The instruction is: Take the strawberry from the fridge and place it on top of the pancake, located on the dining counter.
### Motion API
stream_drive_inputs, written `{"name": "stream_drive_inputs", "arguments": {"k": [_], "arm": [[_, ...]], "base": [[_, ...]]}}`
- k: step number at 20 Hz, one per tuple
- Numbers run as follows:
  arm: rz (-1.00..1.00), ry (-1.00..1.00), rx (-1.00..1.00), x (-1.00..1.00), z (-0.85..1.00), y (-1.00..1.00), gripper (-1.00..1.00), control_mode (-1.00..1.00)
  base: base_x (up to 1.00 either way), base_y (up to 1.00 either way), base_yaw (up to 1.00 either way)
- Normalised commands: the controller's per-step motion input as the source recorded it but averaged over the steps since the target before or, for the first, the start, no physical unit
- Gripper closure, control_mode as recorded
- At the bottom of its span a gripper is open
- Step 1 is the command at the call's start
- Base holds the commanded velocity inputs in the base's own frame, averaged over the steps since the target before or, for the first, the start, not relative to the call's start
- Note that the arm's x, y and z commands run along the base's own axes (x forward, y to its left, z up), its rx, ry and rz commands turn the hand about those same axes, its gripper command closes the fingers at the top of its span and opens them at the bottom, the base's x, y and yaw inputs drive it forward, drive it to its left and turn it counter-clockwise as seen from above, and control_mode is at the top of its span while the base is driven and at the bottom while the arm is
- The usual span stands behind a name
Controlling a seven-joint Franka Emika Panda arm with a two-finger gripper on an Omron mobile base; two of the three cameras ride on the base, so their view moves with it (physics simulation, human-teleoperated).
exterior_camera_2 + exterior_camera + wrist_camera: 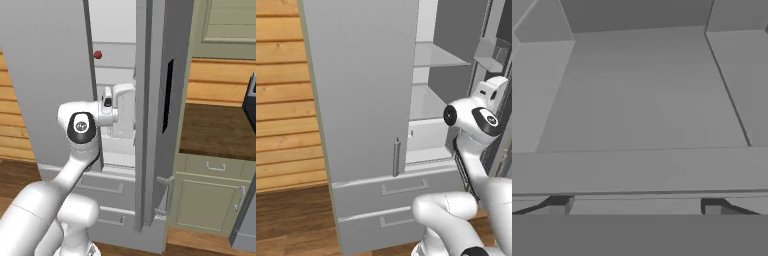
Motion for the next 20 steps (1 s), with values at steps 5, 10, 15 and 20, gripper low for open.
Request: {"name": "stream_drive_inputs", "arguments": {"k": [5,10,15,20], "arm": [[-0.10,-0.02,0.00,-0.26,0.09,-0.84,-1.00,-1.00],[-0.07,0.00,0.00,-0.03,0.00,-0.68,-1.00,-1.00],[0.01,0.00,0.00,-0.11,-0.02,-0.16,-1.00,-1.00],[-0.02,-0.17,0.02,-0.84,0.03,0.34,-1.00,-1.00]], "base": [[0.00,0.00,0.00],[0.00,0.00,0.00],[0.00,0.00,0.00],[0.00,0.00,0.00]]}}
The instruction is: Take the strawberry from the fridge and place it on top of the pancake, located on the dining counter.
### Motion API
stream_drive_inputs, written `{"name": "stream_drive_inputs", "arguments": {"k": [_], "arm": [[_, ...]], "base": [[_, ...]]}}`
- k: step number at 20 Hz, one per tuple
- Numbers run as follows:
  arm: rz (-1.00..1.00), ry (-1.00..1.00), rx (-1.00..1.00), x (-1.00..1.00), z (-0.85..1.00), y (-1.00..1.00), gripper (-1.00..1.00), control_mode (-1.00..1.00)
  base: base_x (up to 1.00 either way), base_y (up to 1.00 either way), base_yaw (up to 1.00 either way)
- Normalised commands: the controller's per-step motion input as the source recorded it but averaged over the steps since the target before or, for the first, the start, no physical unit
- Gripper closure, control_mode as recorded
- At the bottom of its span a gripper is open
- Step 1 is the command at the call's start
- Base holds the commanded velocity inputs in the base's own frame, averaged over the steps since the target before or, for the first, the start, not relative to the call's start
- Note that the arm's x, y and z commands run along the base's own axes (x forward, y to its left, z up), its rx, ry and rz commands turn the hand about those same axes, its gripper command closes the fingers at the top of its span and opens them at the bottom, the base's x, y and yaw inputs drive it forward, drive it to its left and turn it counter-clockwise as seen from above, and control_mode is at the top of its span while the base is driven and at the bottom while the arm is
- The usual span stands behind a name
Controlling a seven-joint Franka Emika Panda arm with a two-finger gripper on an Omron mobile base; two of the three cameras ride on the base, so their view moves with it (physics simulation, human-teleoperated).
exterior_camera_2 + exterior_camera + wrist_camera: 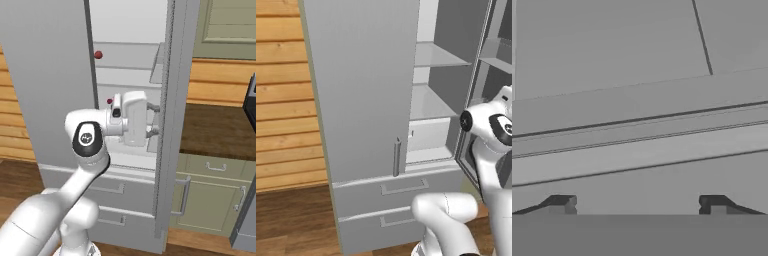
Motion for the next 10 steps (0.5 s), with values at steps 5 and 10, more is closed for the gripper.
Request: {"name": "stream_drive_inputs", "arguments": {"k": [5,10], "arm": [[-0.07,-0.15,0.05,-0.60,0.00,0.85,-1.00,-1.00],[0.00,-0.08,0.29,-0.09,-0.04,0.74,-1.00,-1.00]], "base": [[0.00,0.00,0.00],[0.00,0.00,0.00]]}}
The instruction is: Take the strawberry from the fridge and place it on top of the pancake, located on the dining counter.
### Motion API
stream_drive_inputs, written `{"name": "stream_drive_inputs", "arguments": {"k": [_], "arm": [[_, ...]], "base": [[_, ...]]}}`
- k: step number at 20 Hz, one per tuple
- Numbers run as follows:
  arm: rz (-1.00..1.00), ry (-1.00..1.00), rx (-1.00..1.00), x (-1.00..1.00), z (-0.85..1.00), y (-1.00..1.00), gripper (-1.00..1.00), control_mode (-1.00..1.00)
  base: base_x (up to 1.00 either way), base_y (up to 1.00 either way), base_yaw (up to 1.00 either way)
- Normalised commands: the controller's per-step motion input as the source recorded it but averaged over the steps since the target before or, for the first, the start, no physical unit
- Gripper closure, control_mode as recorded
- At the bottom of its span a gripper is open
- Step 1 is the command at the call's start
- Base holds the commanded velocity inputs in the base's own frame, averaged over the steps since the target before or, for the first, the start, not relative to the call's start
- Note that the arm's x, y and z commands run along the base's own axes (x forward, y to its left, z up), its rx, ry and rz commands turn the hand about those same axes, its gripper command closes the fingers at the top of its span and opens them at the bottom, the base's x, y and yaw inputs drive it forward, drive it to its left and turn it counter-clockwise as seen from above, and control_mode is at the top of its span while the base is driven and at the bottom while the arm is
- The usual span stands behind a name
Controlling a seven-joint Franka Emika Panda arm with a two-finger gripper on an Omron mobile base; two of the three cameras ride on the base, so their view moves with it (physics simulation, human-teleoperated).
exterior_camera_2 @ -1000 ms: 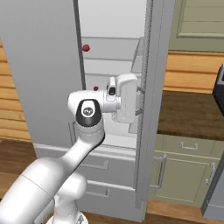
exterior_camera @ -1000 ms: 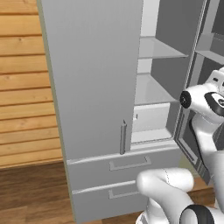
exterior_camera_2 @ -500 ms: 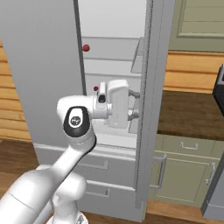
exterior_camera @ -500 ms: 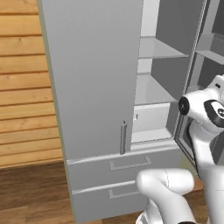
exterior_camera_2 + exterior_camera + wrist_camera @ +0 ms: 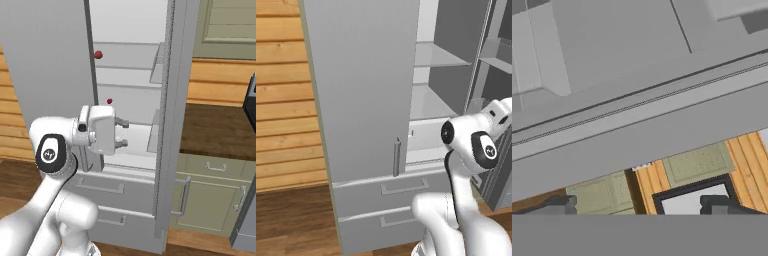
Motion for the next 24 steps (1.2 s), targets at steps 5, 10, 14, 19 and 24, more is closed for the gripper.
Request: {"name": "stream_drive_inputs", "arguments": {"k": [5,10,14,19,24], "arm": [[0.00,-0.07,0.38,-0.01,-0.15,0.69,-1.00,-1.00],[0.03,-0.07,0.33,0.00,-0.28,0.74,-1.00,-1.00],[0.06,-0.07,0.31,0.00,-0.44,0.72,-1.00,-1.00],[0.10,-0.05,0.33,0.00,-0.42,0.61,-1.00,-1.00],[0.11,-0.09,0.26,0.09,-0.43,0.56,-1.00,-1.00]], "base": [[0.00,0.00,0.00],[0.00,0.00,0.00],[0.00,0.00,0.00],[0.00,0.00,0.00],[0.00,0.00,0.00]]}}
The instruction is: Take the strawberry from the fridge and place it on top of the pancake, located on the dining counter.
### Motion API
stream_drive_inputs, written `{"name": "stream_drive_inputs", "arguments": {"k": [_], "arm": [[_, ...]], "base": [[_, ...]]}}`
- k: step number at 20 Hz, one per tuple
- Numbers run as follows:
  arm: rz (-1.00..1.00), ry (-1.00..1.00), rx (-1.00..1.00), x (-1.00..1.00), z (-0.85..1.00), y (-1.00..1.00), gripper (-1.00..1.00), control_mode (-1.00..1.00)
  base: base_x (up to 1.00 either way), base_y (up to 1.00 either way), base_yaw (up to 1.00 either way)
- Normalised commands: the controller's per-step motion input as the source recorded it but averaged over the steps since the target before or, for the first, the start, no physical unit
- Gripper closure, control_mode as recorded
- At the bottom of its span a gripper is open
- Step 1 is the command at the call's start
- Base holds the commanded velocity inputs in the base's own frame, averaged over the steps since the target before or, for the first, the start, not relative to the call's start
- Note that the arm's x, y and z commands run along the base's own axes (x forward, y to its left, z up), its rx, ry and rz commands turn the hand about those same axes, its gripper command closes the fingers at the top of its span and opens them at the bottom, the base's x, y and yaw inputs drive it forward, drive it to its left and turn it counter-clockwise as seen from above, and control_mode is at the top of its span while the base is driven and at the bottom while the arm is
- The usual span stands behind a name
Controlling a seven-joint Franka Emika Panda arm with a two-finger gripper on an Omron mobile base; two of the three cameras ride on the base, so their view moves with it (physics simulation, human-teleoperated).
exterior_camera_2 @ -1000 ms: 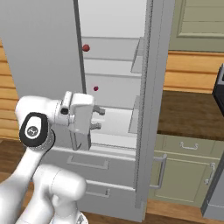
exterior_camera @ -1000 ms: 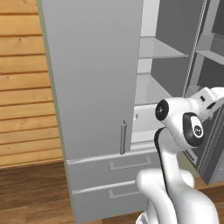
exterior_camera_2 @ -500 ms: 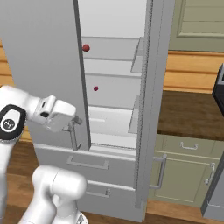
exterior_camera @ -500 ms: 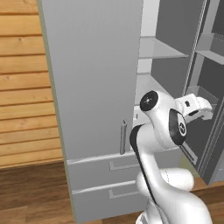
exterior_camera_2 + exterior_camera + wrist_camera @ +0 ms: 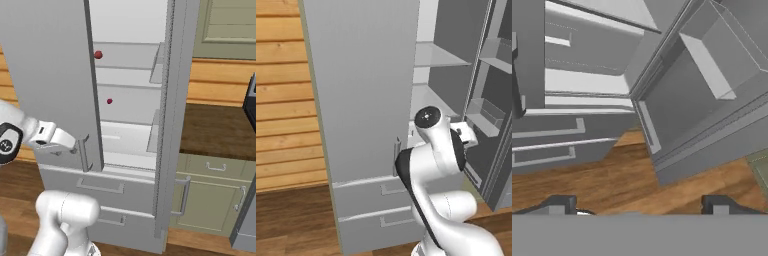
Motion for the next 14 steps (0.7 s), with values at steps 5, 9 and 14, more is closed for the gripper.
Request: {"name": "stream_drive_inputs", "arguments": {"k": [5,9,14], "arm": [[0.09,-0.16,0.30,0.32,-0.04,0.37,-1.00,-1.00],[0.01,-0.06,0.27,0.69,-0.03,0.32,-1.00,-1.00],[0.00,0.00,0.14,0.66,-0.13,0.27,-1.00,-1.00]], "base": [[0.00,0.00,0.00],[0.00,0.00,0.00],[0.00,0.00,0.00]]}}
